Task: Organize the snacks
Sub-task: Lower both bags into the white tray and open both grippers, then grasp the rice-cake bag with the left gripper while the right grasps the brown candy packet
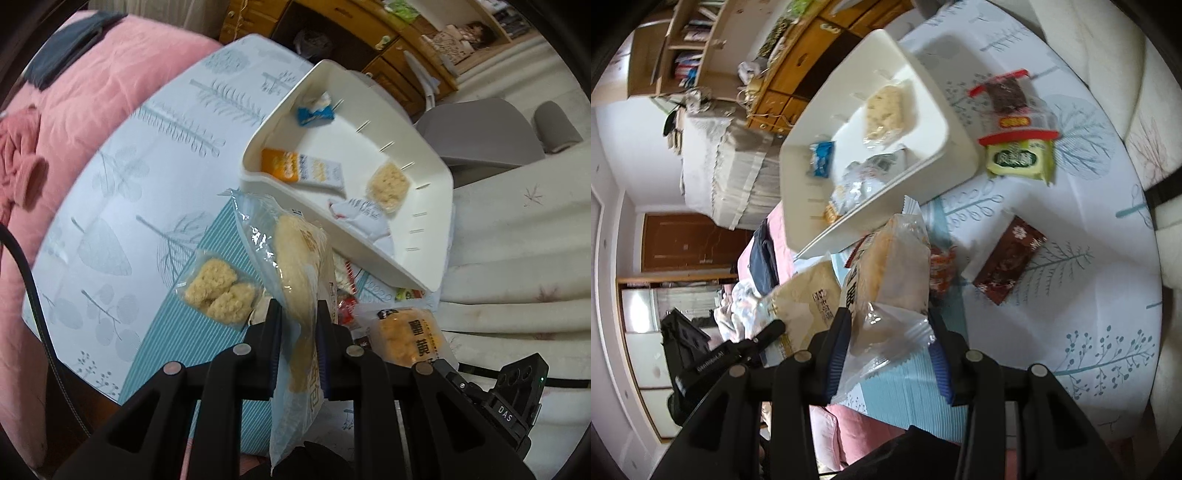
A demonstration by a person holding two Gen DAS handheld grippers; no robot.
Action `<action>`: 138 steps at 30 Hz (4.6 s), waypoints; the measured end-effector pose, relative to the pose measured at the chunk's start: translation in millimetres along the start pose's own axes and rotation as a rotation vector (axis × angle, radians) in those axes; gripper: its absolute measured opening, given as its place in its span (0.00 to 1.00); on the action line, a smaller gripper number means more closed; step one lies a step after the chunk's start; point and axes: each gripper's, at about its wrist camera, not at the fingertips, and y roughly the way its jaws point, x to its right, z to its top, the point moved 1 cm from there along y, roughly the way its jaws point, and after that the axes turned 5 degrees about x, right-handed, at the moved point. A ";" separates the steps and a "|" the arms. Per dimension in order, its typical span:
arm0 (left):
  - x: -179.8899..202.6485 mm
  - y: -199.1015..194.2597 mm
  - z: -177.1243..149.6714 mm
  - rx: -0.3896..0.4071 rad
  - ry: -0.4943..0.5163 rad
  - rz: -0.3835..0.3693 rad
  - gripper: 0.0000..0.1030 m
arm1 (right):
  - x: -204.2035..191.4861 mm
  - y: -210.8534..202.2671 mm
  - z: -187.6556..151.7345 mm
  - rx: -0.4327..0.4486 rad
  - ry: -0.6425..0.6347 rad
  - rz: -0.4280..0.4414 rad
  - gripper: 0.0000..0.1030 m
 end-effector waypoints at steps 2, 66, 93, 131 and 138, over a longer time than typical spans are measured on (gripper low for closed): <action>6.1 -9.5 5.5 0.015 0.020 -0.009 0.14 | -7.5 -1.9 0.2 0.005 -0.030 0.001 0.40; 80.1 7.4 25.7 0.099 0.383 0.092 0.62 | -29.7 -43.1 34.6 0.412 -0.243 -0.311 0.77; 7.3 43.2 -26.5 -0.038 0.768 0.205 0.69 | 40.6 7.0 -34.0 0.328 0.164 -0.254 0.77; -5.3 155.7 -36.3 -0.306 1.330 0.082 0.89 | 57.5 82.5 -22.2 0.460 0.421 -0.581 0.57; -1.1 165.5 -54.9 -0.320 1.347 0.097 0.83 | 55.7 81.8 -16.6 0.432 0.391 -0.639 0.42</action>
